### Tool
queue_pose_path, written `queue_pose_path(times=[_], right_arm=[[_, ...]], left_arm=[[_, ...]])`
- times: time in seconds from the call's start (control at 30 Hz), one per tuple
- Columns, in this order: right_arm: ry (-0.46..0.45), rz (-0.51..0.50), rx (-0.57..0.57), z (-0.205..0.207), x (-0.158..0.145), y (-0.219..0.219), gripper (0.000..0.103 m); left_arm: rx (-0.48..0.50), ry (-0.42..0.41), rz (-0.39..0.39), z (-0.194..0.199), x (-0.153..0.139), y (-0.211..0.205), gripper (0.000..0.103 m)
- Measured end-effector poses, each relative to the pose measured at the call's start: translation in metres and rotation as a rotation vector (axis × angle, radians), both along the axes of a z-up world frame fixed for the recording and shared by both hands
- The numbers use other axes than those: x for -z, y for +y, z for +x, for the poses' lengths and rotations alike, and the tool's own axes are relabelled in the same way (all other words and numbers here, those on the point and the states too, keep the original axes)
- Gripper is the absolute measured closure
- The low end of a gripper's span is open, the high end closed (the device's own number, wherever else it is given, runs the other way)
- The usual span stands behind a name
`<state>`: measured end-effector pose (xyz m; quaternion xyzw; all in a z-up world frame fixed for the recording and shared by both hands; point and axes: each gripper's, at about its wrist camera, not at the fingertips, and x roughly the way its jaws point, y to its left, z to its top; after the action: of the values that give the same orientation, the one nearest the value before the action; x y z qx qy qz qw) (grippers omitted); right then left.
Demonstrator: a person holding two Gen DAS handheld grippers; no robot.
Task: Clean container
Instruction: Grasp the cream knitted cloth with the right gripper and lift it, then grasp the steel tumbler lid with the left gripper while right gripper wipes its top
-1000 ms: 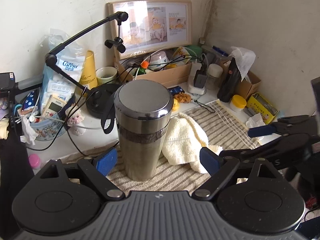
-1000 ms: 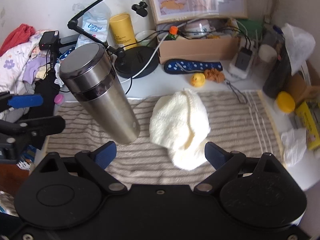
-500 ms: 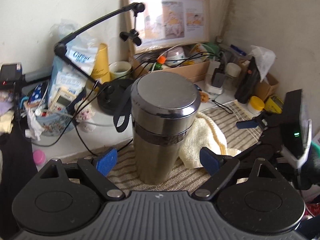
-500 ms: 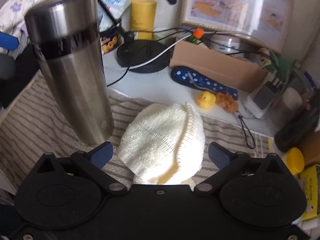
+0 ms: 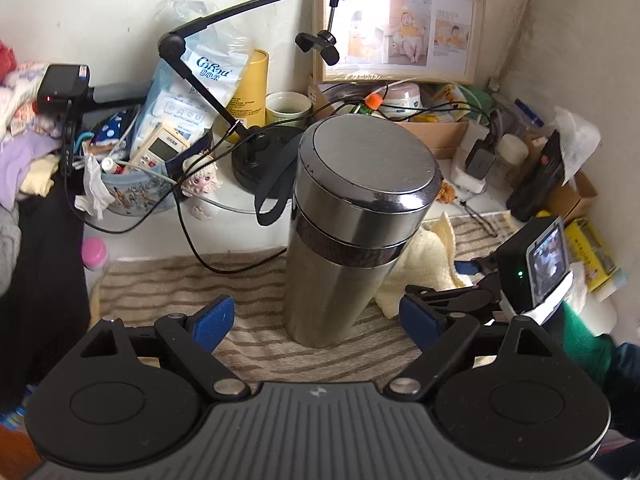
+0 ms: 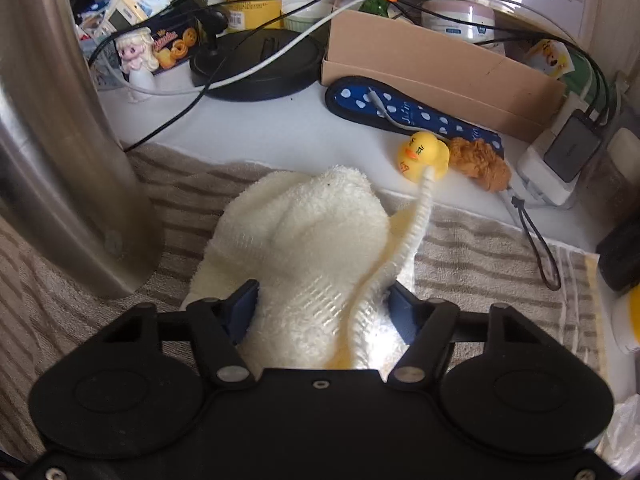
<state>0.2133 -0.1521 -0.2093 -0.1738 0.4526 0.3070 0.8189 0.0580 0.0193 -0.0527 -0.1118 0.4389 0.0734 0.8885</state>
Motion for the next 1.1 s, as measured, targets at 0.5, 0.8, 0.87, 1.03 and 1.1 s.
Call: queue_pose_path(times=[0.5,0.8,0.87,1.03,1.1], right_arm=[[0.148,0.234,0.037,0.003,-0.024,-0.059,0.069],[0.197,0.543,0.197,0.014,-0.085,-0.098,0.069],[0.172,0.582,0.212,0.005,-0.104,-0.096,0.069],[0.111,0.636,0.209,-0.014,-0.146,-0.086,0.068],[0.091,0.635,0.204,-0.02,-0.158,-0.079,0.068]], left_arm=[[0.05,-0.041,0.07,0.011,0.022,-0.006,0.013],[0.175,-0.163,0.154,0.019,0.021,-0.009,0.013],[0.209,-0.175,0.168,0.024,0.025,-0.01,0.013],[0.261,-0.221,0.168,0.032,0.033,-0.008,0.013],[0.287,-0.228,0.165,0.035,0.036,-0.008,0.013]])
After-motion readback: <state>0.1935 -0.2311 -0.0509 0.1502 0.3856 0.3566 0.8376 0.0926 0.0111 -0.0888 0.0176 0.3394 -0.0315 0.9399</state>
